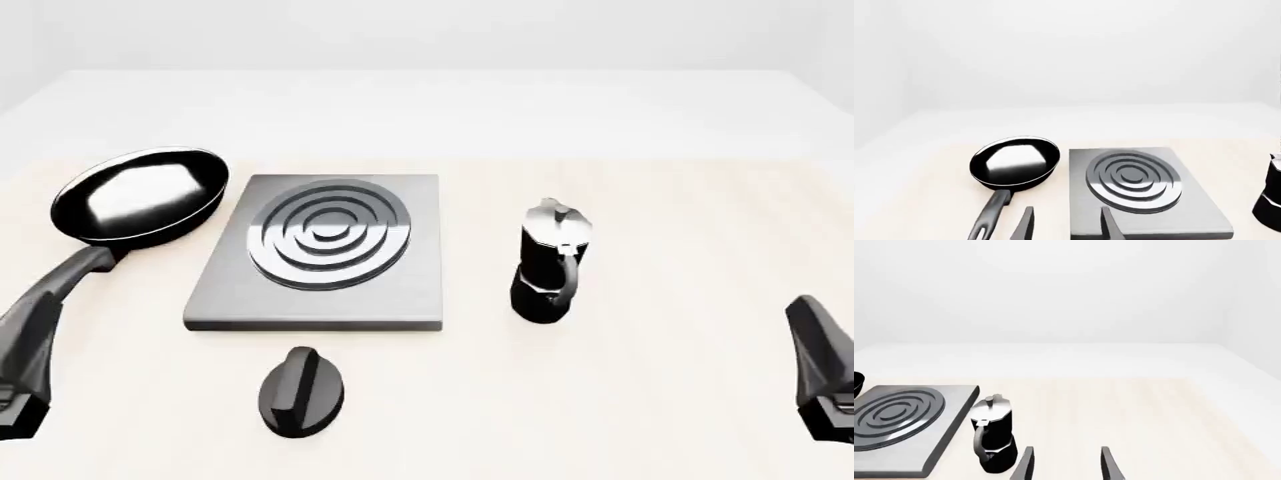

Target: Turn on the stove and put the frying pan on it.

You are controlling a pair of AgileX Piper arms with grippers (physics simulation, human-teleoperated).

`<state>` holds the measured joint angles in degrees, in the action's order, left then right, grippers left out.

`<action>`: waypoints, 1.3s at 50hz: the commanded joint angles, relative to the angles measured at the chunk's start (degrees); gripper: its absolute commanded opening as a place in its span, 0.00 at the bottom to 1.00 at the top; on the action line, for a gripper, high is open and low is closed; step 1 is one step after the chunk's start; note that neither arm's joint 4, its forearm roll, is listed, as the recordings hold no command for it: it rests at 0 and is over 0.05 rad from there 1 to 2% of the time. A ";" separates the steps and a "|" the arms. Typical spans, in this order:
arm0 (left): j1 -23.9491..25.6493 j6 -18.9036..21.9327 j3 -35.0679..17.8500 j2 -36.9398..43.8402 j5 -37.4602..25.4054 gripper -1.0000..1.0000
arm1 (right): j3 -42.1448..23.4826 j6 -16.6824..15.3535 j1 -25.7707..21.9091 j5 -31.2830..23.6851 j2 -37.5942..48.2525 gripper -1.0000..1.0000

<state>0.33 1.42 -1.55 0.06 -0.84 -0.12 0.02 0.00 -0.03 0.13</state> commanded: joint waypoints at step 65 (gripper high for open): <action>28.34 -2.41 -19.91 21.00 -24.95 1.00 | -0.35 0.07 -0.11 0.34 0.73 1.00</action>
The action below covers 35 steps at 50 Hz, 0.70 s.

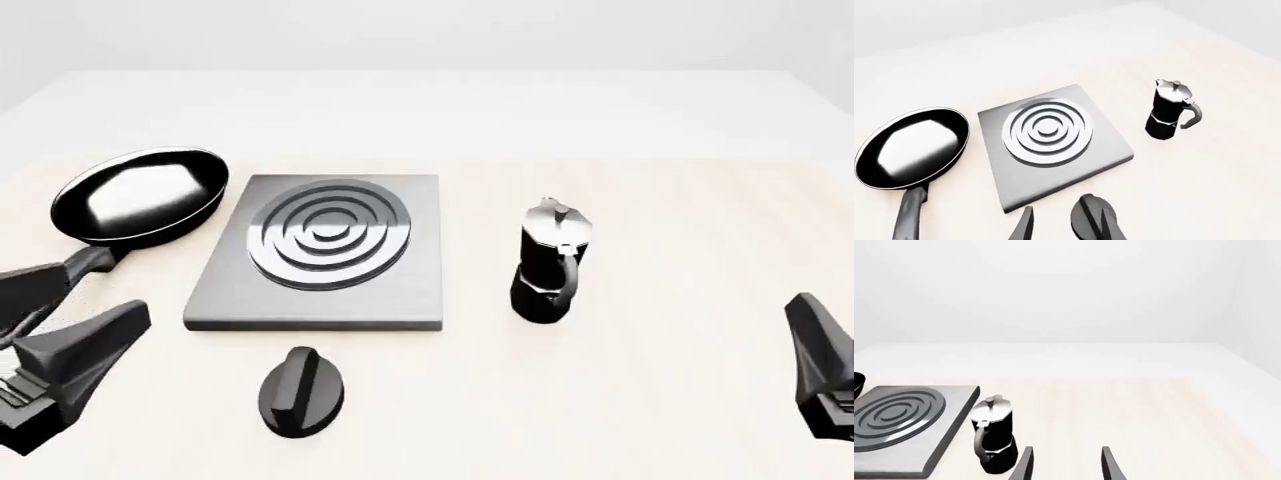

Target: Turn on the stove and put the frying pan on it.

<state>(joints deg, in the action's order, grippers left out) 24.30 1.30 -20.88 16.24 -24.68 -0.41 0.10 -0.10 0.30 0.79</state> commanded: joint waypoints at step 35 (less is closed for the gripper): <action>12.65 -13.52 5.56 14.49 9.52 1.00 | 0.23 0.00 -0.04 0.89 0.69 1.00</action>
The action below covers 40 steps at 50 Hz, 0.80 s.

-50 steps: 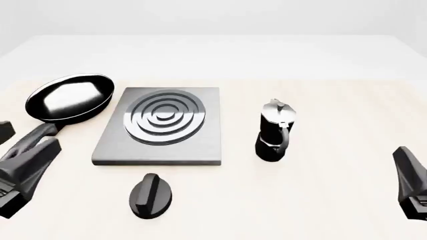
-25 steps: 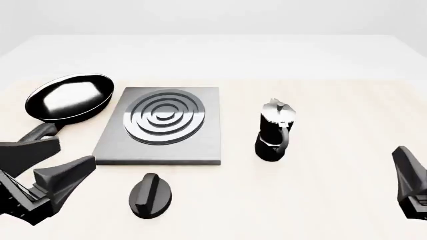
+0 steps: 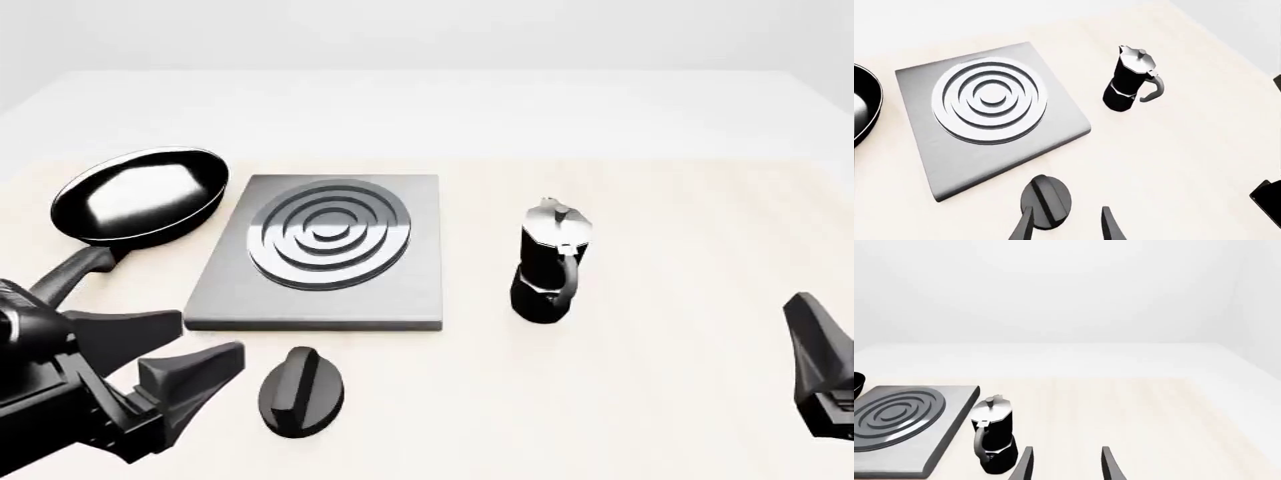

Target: Turn on the stove and put the frying pan on it.

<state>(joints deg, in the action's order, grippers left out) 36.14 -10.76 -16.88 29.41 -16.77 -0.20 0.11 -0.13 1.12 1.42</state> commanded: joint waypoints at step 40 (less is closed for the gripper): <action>4.51 -6.40 8.56 11.09 15.43 1.00 | 0.01 -0.01 0.01 0.03 0.00 1.00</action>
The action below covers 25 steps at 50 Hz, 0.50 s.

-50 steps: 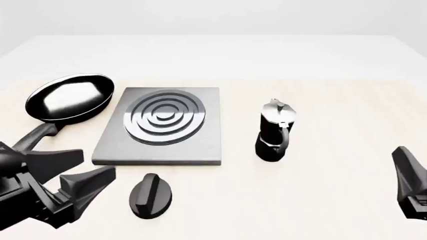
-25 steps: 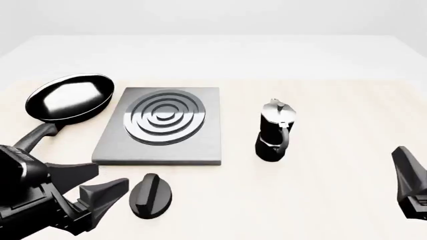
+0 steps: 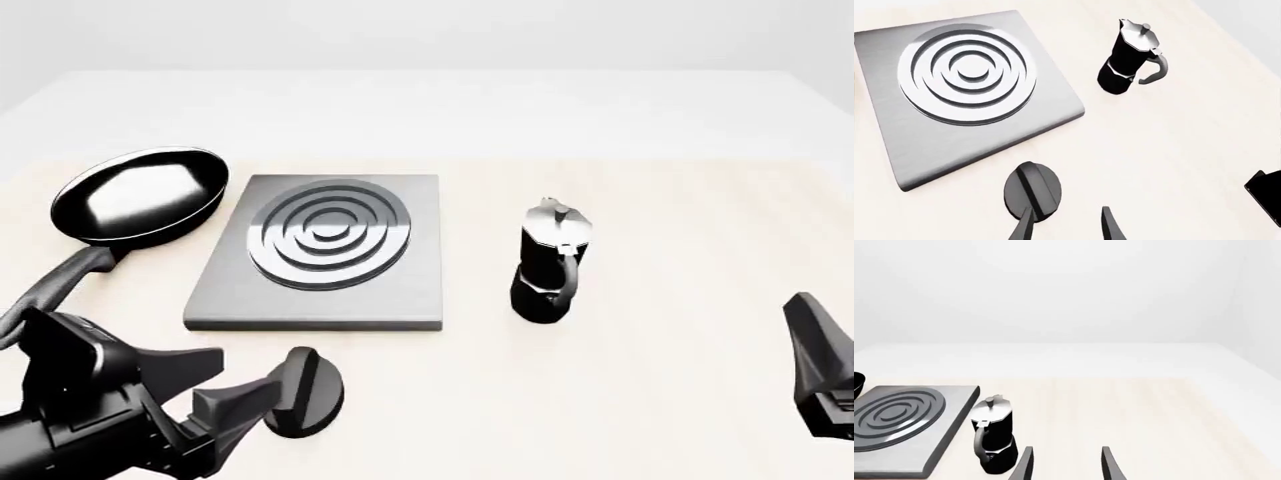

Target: Turn on the stove and put the frying pan on it.

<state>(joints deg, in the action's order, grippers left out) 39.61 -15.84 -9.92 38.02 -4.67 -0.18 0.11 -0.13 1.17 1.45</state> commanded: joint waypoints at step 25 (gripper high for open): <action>2.89 -4.08 5.46 14.65 18.08 1.00 | 0.00 0.00 -0.01 0.00 0.01 1.00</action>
<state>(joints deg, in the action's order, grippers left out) 41.82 -19.15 -6.16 46.75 6.45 -0.18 0.11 -0.13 1.17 1.46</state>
